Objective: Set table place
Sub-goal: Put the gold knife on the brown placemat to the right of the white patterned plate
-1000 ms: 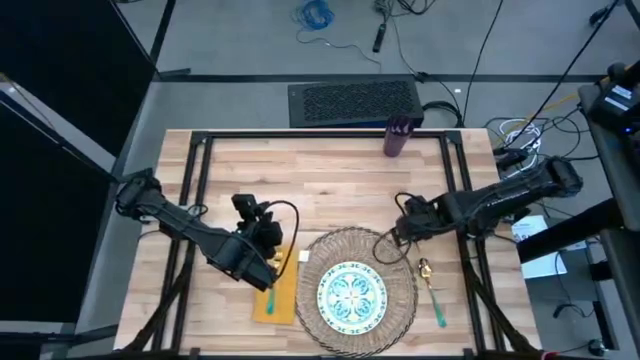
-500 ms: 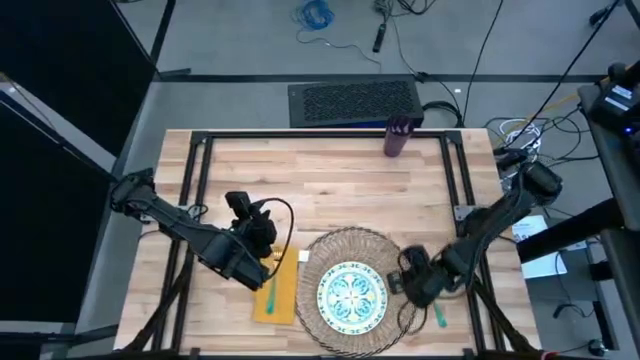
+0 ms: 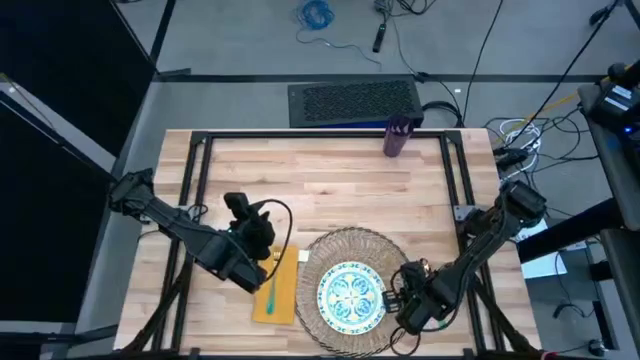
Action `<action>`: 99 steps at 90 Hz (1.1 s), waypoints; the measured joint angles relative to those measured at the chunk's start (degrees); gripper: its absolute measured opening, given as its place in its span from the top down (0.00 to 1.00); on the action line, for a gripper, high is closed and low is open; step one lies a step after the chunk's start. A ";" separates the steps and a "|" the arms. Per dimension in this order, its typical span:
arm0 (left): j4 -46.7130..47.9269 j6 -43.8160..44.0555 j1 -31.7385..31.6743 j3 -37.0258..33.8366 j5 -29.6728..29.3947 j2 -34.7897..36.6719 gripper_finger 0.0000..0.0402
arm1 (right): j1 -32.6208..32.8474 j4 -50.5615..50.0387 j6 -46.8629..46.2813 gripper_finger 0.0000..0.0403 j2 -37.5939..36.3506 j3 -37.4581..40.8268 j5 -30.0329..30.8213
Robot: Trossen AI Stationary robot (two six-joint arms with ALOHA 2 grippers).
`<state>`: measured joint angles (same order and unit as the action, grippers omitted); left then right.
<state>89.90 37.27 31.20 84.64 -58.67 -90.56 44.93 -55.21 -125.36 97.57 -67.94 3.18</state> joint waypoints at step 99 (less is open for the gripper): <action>-0.93 0.01 0.72 0.00 0.22 0.00 0.66 | -3.90 0.15 9.62 0.87 3.68 -1.06 4.78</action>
<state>88.97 37.28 31.92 84.64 -58.45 -90.56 41.04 -55.06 -115.74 101.25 -69.00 7.97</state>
